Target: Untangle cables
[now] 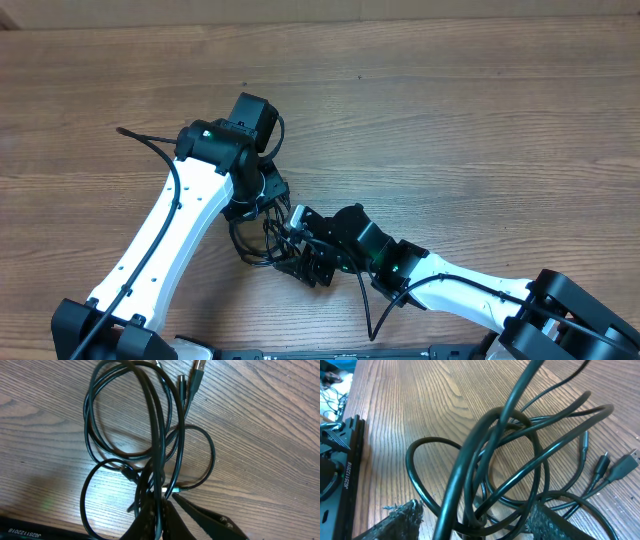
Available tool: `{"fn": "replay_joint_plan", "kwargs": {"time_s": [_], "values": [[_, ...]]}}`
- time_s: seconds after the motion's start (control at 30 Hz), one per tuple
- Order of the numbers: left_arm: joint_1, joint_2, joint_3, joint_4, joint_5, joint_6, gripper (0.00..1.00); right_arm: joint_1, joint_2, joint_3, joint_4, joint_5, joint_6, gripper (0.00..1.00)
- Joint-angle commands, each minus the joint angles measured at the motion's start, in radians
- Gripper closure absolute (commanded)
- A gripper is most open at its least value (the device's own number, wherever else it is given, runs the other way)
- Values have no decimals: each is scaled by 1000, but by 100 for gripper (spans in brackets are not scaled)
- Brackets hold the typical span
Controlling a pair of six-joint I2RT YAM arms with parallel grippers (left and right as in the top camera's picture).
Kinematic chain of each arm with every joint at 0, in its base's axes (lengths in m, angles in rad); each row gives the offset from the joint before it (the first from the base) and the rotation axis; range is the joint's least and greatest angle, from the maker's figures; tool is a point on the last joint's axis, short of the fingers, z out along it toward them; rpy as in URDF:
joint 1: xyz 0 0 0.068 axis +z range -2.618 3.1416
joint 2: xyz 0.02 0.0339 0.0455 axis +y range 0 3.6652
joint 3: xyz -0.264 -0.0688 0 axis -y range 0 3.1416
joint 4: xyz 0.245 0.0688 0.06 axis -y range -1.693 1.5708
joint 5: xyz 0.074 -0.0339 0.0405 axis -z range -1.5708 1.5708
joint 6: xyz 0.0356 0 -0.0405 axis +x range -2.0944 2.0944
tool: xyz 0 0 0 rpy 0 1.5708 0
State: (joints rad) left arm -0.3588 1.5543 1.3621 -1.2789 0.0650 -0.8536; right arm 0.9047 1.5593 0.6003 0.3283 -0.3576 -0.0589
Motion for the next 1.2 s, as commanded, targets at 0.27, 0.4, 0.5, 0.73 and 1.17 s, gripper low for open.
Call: {"fn": "replay_joint_plan", "kwargs": {"time_s": [0.27,0.4,0.5,0.73,1.17], "values": [[5,5,7,-2,5,24,90,3,64,8,43,19,-2,44],[5,5,7,-3,6,24,90,3,75,8,61,16,-2,44],[5,5,7,-3,6,24,90,3,75,8,61,16,-2,50],[5,5,7,-8,6,29,91,3,76,8,64,24,-2,76],[5,5,7,-12,2,137,89,3,74,9,76,-60,93,96]]}}
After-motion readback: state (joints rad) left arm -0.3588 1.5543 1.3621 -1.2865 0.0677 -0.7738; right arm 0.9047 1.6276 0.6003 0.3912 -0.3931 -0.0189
